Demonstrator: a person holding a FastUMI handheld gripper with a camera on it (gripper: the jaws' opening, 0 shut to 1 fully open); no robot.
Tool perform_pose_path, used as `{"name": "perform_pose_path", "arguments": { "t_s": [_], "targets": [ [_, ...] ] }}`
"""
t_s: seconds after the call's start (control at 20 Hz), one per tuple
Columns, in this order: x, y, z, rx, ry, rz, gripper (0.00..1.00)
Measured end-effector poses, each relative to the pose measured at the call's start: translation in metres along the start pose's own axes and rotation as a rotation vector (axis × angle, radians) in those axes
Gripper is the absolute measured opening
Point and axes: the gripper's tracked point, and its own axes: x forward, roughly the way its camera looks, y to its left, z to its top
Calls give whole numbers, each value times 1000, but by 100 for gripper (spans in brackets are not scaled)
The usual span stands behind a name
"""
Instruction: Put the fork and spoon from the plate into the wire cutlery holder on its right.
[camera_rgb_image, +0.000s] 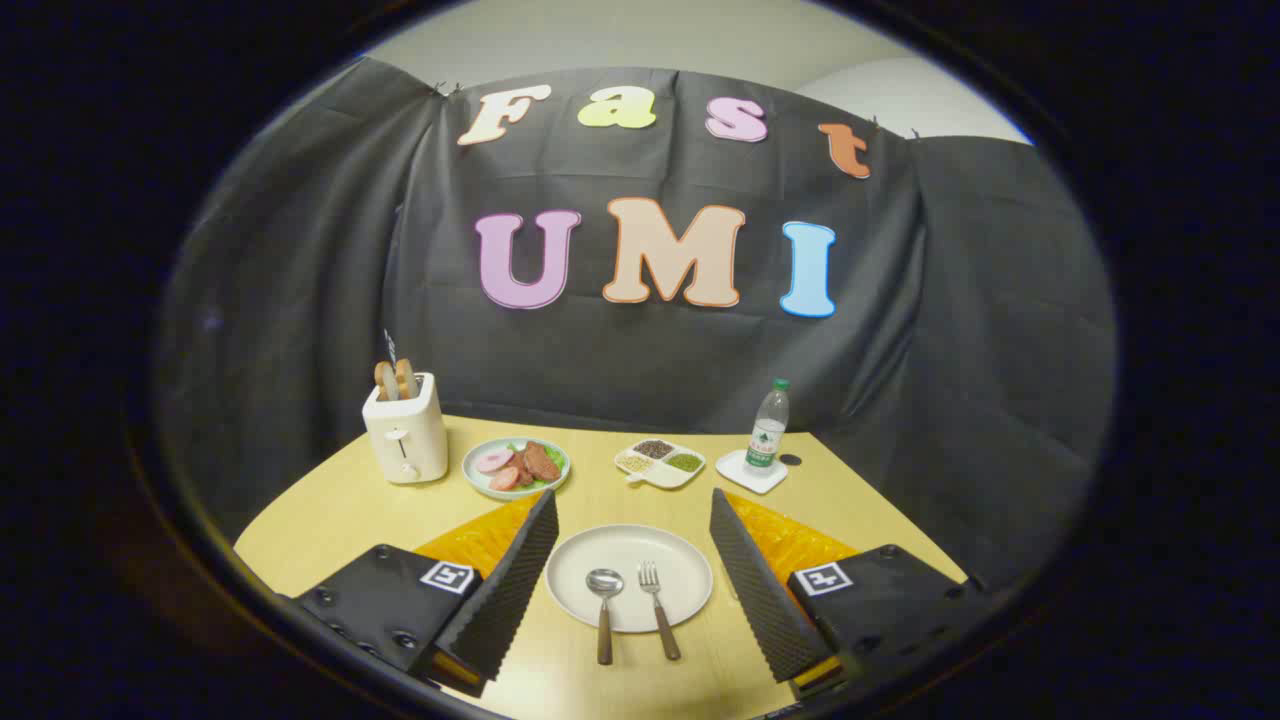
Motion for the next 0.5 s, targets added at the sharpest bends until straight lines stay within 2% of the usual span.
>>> {"name": "perform_pose_path", "arguments": {
  "t_s": [0.5],
  "targets": [
    [0, 4, -1, -12, 6, 44, 99]
  ]
}}
